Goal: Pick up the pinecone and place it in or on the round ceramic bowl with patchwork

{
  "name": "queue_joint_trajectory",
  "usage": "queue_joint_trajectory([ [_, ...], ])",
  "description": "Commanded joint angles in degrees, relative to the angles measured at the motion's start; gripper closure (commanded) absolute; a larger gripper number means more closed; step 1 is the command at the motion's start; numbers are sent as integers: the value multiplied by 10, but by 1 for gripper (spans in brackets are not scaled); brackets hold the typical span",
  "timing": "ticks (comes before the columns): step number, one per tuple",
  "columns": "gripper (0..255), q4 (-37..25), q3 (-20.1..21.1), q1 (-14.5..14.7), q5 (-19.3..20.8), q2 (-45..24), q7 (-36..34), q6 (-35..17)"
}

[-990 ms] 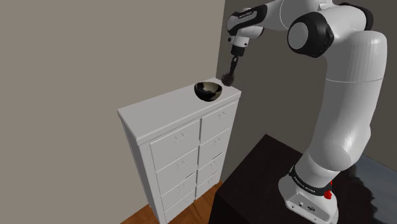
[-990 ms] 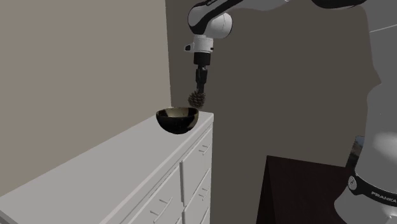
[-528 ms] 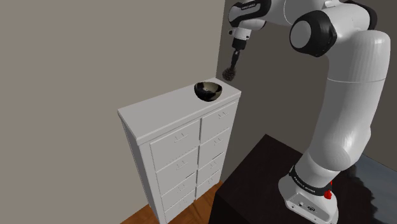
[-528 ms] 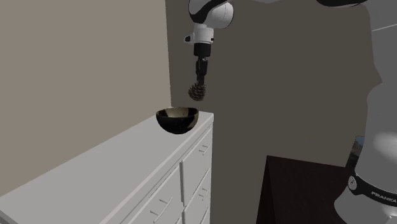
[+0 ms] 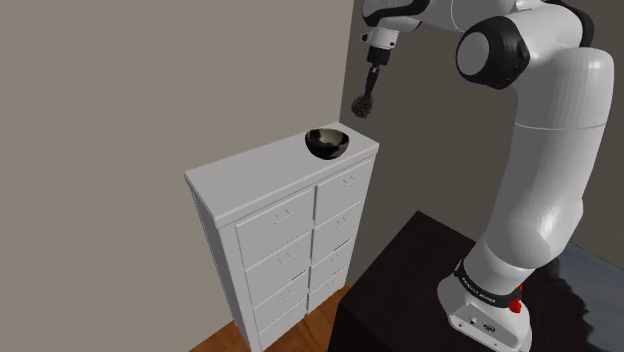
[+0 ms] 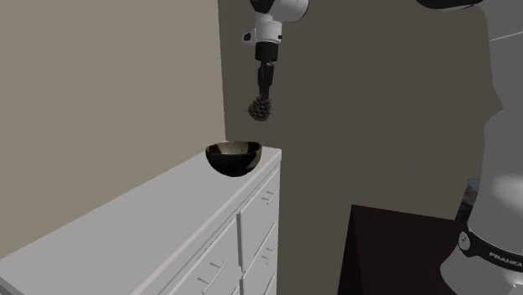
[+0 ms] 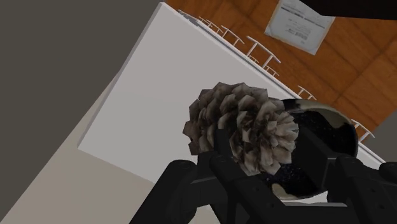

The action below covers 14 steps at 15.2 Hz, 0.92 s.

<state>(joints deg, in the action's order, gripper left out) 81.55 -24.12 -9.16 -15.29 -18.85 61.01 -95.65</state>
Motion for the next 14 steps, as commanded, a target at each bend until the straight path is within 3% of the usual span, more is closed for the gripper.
queue_joint_trajectory([
  [1, 255, -18, 0, -2, -1, -3, -2, 16],
  [5, 255, -49, -1, -6, -2, -6, -5, 42],
  [14, 255, -27, 32, 77, 22, 47, -120, 51],
])
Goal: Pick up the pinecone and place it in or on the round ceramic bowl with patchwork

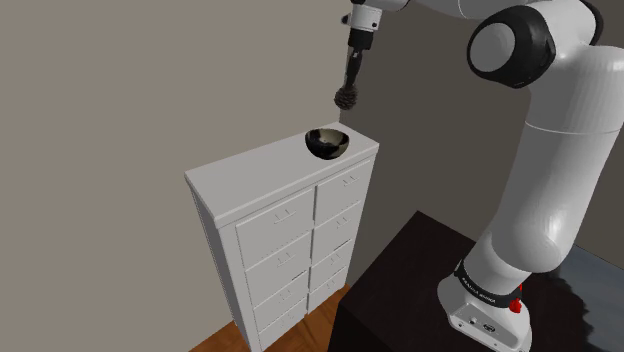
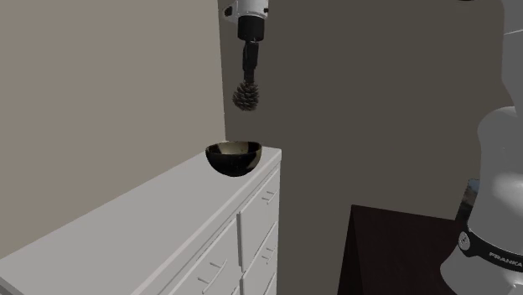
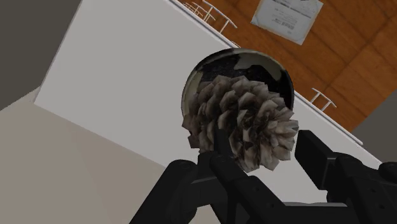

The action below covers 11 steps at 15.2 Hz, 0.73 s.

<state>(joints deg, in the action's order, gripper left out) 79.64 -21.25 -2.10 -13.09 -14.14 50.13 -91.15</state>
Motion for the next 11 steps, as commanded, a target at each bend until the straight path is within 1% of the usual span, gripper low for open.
queue_joint_trajectory([
  [1, 255, -10, 8, 14, 2, 3, -25, 8],
  [3, 255, -19, 19, 36, 5, 7, -60, 16],
  [11, 255, 60, 21, 42, 9, 20, -53, -51],
])
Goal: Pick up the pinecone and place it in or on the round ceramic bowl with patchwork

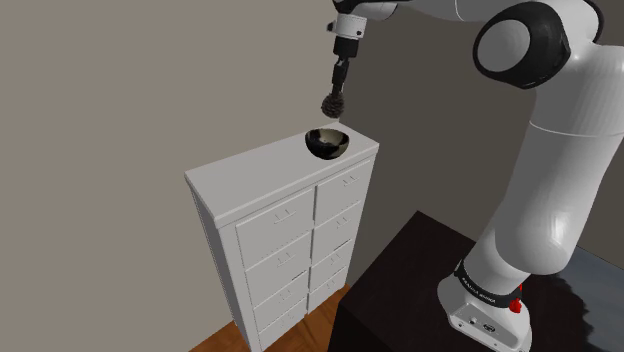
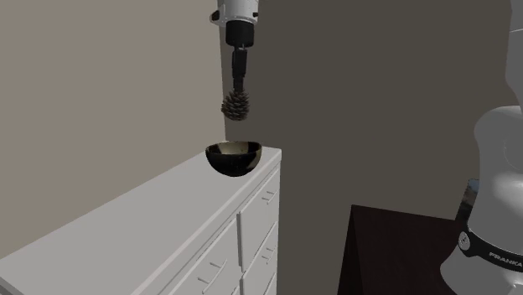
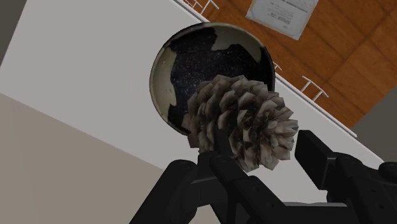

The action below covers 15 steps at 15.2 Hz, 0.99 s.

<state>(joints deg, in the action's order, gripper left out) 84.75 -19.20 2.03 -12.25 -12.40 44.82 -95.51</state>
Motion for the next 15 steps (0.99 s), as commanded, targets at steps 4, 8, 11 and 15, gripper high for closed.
queue_joint_trajectory([
  [4, 255, 43, 1, 3, 1, 5, 4, -39],
  [8, 255, 74, 2, 5, 0, 5, 8, -69],
  [11, 255, 95, 2, 6, -2, 4, 12, -91],
  [15, 255, 117, 3, 6, -4, 1, 16, -116],
])
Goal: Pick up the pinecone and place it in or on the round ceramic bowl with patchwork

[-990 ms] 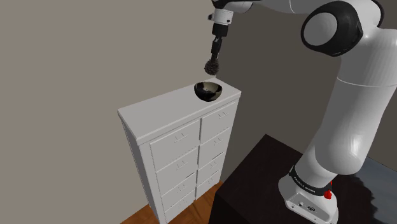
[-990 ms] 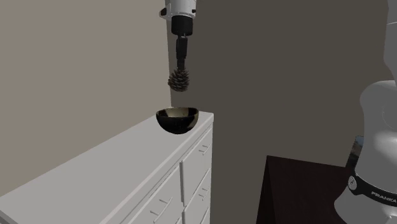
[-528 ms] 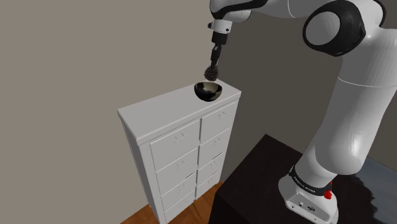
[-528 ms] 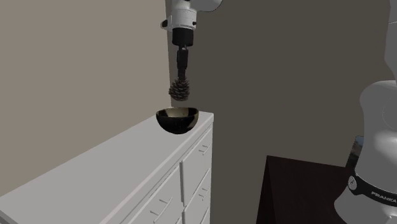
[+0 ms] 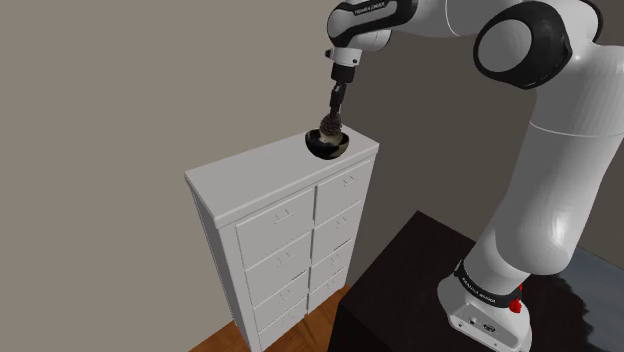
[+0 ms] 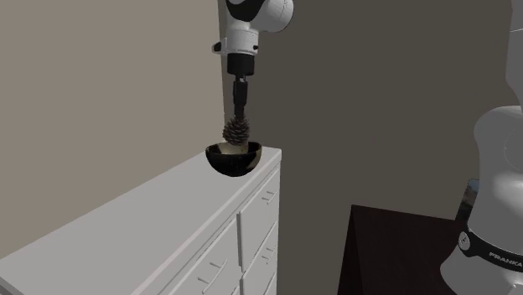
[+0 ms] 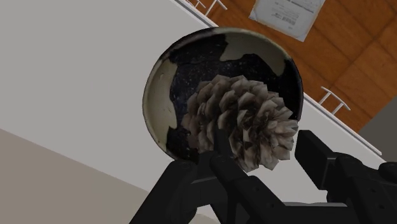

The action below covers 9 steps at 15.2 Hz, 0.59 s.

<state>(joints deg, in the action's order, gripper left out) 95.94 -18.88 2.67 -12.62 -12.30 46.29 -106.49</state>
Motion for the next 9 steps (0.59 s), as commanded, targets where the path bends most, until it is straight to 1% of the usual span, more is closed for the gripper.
queue_joint_trajectory([
  [1, 255, 5, 0, 0, -1, 0, 2, -6],
  [7, 255, 5, 0, 0, -1, 0, 2, -6],
  [8, 0, 5, 0, 0, -1, 0, 2, -6],
  [9, 0, 5, 0, 0, -1, 0, 2, -6],
])
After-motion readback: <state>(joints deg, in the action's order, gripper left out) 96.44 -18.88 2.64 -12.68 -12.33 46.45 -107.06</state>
